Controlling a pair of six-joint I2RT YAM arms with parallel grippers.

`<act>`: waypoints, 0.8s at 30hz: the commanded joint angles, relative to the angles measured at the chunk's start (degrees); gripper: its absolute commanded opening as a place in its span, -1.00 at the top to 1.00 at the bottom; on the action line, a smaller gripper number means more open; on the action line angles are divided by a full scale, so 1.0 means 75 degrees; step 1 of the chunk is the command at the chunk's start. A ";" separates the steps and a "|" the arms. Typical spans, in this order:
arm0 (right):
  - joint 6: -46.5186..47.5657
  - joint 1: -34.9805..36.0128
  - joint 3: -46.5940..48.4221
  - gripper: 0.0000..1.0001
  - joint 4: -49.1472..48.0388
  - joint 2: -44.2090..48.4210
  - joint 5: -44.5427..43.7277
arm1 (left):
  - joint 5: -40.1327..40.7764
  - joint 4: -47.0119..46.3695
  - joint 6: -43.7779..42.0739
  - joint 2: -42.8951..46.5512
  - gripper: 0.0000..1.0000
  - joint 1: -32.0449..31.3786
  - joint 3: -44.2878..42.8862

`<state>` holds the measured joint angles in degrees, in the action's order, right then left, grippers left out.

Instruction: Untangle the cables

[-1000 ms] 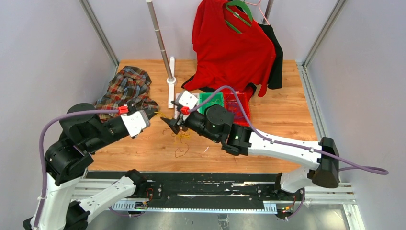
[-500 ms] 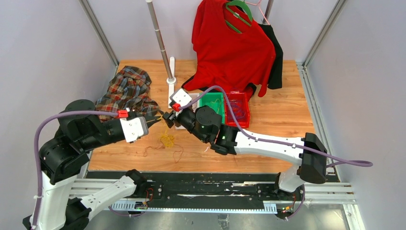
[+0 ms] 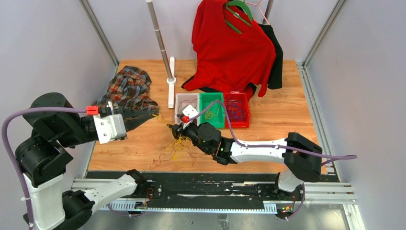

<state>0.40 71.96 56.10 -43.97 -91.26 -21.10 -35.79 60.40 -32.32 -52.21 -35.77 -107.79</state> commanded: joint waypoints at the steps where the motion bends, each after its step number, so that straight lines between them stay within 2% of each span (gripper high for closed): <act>1: -0.0726 -0.0045 -0.0395 -0.08 -0.0692 -0.0231 -0.0470 | -0.0183 -0.0495 0.0499 -0.0251 0.99 0.0000 -0.0522; 8: -0.1325 -0.0044 -0.1175 -0.02 -0.0692 -0.0360 -0.0934 | -0.0474 -0.1384 0.1915 -0.0895 0.99 0.0000 -0.1985; 18: -0.1747 -0.0022 -0.2147 0.05 -0.0765 -0.0564 -0.1345 | 0.0205 -0.2666 0.1920 -0.0764 0.99 0.0000 -0.2032; 24: -0.1658 0.0136 -0.2679 -0.22 -0.0948 -0.0569 -0.1911 | 0.0661 -0.3363 0.1597 -0.0863 0.99 0.0000 -0.2434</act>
<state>-12.47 71.99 40.27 -55.20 -93.34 -29.50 -33.87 49.89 -18.83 -59.42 -35.77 -121.32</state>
